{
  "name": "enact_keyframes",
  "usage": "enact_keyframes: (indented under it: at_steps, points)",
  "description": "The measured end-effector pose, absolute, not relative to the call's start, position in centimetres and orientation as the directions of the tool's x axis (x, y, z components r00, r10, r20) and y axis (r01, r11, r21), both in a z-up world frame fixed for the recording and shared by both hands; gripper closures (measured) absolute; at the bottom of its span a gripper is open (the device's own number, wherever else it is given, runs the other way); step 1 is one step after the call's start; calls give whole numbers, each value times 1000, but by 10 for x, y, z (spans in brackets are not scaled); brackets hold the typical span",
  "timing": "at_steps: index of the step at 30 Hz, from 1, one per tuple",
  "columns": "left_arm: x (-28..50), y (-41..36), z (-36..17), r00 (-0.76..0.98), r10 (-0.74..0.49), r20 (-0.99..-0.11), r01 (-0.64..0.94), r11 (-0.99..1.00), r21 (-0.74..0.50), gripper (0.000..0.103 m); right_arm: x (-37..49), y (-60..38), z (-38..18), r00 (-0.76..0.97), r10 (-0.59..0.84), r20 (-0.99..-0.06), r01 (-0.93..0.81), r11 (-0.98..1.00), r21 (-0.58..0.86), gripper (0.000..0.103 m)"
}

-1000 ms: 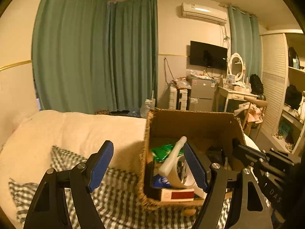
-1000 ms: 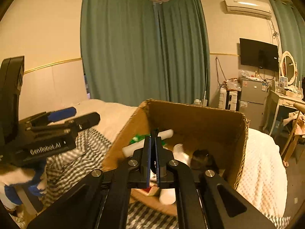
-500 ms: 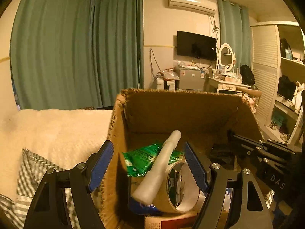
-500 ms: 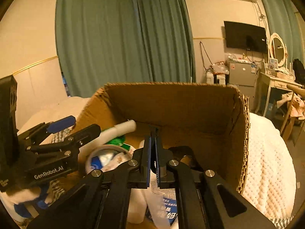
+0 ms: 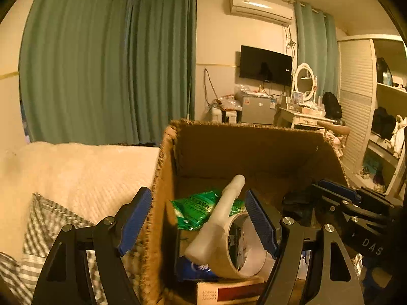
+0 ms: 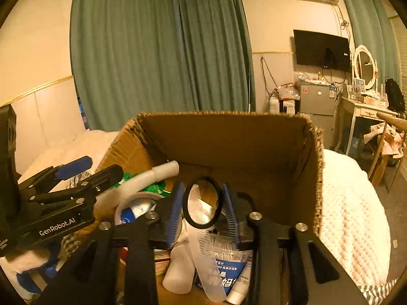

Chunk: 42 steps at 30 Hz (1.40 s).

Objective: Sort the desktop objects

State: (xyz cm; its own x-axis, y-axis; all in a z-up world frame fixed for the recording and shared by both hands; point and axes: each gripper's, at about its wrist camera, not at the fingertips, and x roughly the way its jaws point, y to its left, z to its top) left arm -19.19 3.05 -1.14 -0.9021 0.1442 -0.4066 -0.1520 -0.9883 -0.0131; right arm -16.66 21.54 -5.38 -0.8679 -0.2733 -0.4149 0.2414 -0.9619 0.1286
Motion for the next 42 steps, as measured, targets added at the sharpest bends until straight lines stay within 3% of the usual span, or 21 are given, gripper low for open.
enact_keyframes:
  at_steps: [8, 14, 18, 20, 24, 29, 32, 42]
  points:
    - [-155, 26, 14, -918, 125, -375, -130, -991, -12, 24, -134, 210, -32, -882, -289, -373, 260, -957, 129, 50]
    - [-138, 22, 17, -918, 109, -382, -113, -994, -13, 23, -113, 208, -30, -877, -290, -383, 259, -957, 131, 50]
    - [-117, 17, 23, -920, 100, -379, -99, -995, -22, 15, -96, 206, -29, -879, -290, -379, 257, -957, 135, 46]
    - [-105, 14, 26, -921, 98, -377, -97, -995, -24, 11, -86, 205, -27, -885, -282, -371, 251, -959, 129, 37]
    - [-88, 10, 27, -917, 109, -384, -104, -994, -34, 5, -61, 203, -25, -907, -250, -338, 227, -968, 106, 29]
    - [-63, 10, 27, -919, 100, -381, -103, -995, -14, 0, -37, 210, -31, -904, -220, -366, 196, -975, 102, 18]
    - [-51, 9, 18, -907, 138, -398, -137, -990, -31, 0, -19, 218, -40, -900, -205, -384, 173, -978, 116, 16]
    - [-21, 3, -20, -890, 83, -448, -71, -996, -44, 0, 20, 209, -63, -882, -204, -425, 176, -979, 105, 13]
